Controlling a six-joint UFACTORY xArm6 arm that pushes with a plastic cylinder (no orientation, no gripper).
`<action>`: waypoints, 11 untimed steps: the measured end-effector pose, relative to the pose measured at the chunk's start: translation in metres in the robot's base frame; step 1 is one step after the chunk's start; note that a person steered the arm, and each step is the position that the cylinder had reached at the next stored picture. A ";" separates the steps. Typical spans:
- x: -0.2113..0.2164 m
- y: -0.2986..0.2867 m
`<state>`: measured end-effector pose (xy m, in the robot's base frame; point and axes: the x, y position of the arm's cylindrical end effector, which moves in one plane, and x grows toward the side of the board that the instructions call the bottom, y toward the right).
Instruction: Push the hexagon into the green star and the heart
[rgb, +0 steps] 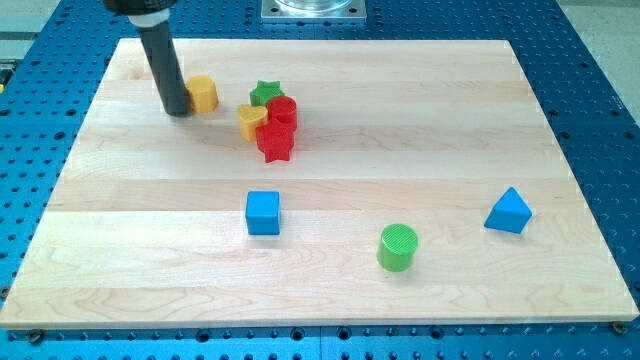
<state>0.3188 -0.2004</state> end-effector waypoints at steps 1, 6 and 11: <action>-0.036 -0.004; 0.008 0.065; 0.036 0.066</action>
